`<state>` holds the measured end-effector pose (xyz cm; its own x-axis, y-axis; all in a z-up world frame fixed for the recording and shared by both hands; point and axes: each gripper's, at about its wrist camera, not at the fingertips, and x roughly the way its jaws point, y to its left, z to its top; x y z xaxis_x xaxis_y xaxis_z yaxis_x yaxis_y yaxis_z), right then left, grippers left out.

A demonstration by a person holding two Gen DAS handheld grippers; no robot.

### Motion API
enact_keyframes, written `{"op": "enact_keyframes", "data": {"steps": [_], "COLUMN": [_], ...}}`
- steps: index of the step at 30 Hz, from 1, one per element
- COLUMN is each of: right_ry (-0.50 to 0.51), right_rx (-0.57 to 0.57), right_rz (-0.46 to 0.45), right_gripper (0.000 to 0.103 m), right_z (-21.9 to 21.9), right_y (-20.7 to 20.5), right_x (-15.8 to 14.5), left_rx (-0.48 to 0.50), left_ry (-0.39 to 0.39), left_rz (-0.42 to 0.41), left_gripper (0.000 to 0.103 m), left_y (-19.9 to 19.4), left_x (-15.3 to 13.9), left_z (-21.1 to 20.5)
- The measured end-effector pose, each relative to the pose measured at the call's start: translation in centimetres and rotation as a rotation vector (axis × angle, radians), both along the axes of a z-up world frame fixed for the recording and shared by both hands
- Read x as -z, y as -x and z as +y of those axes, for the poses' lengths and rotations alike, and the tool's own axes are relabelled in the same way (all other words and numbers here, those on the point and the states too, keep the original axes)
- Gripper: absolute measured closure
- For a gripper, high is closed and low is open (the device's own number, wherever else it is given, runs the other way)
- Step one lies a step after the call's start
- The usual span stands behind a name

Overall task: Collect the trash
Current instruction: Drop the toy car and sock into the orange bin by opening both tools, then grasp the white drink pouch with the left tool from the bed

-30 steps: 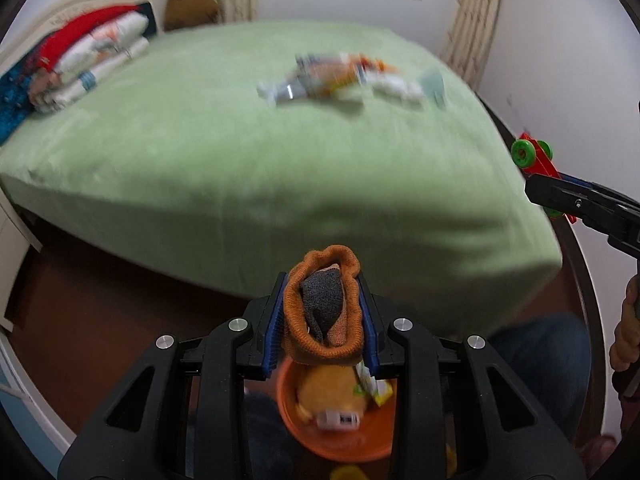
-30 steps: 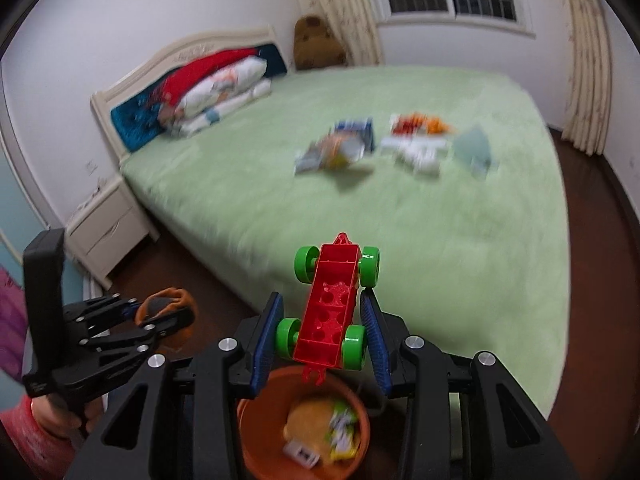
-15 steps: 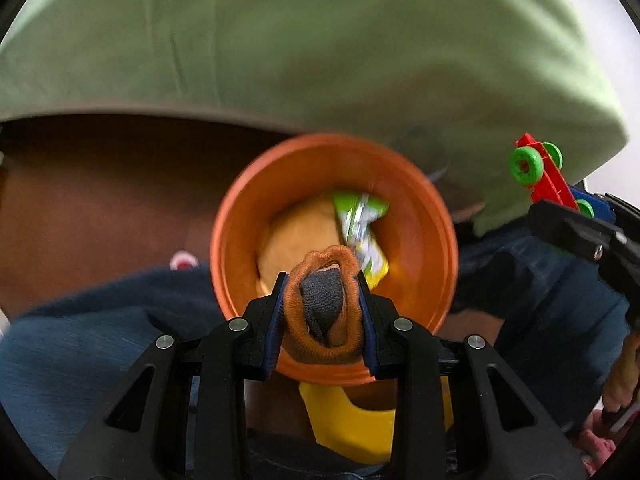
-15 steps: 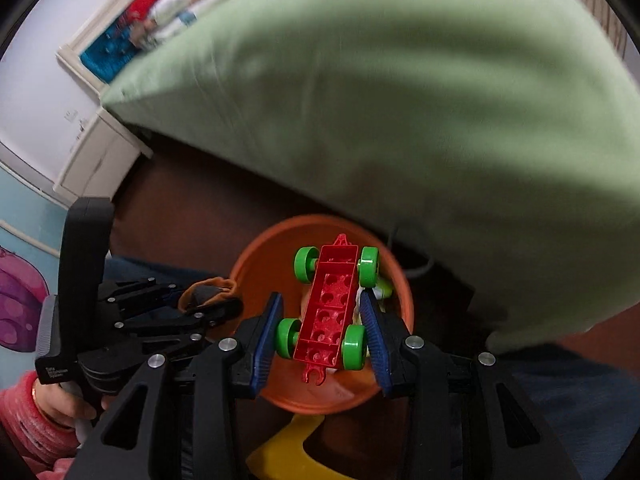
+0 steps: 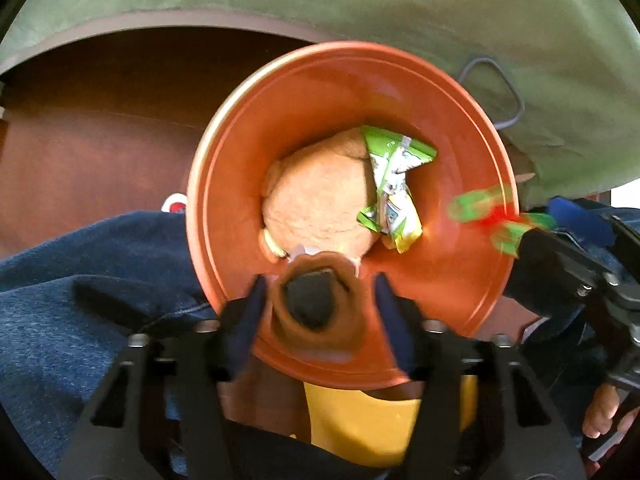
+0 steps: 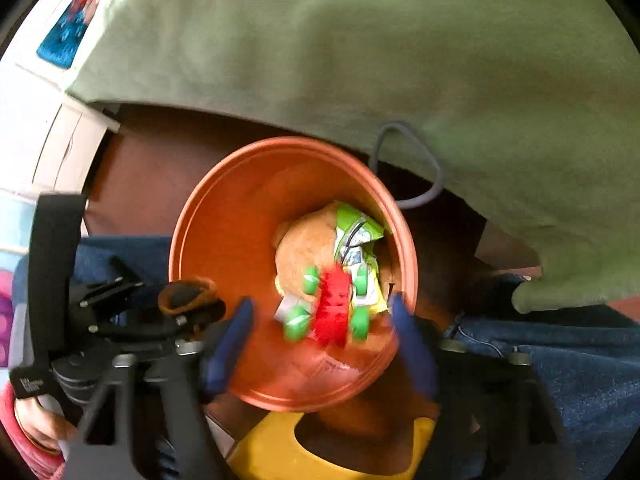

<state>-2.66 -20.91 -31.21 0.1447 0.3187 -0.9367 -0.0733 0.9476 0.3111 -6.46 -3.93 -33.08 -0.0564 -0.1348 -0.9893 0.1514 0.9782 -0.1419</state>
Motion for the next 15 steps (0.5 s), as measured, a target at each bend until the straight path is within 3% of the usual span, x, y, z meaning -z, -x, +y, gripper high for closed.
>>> {"op": "enact_keyframes", "data": {"steps": [1, 2, 4, 15], "right_ry": [0.007, 0.010, 0.005, -0.055], "right_rx": [0.004, 0.009, 0.048, 0.125], "right_rz": [-0.009, -0.015, -0.022, -0.077], "right_gripper": [0.030, 0.027, 0.022, 0.019], "right_z": [-0.1, -0.1, -0.8, -3.3], "right_y": [0.1, 0.1, 0.0, 0.0], "right_x": [-0.3, -0.4, -0.8, -4.0], "left_rx": [0.000, -0.003, -0.004, -0.018], "left_ry": [-0.011, -0.009, -0.005, 0.005], "left_rz": [-0.016, -0.036, -0.039, -0.079], "left_gripper": [0.028, 0.027, 0.027, 0.027], "left_y": [-0.1, -0.3, -0.4, -0.9], "left_x": [-0.2, -0.4, -0.8, -2.6], "left_z": [-0.1, -0.1, 0.1, 0.5]}}
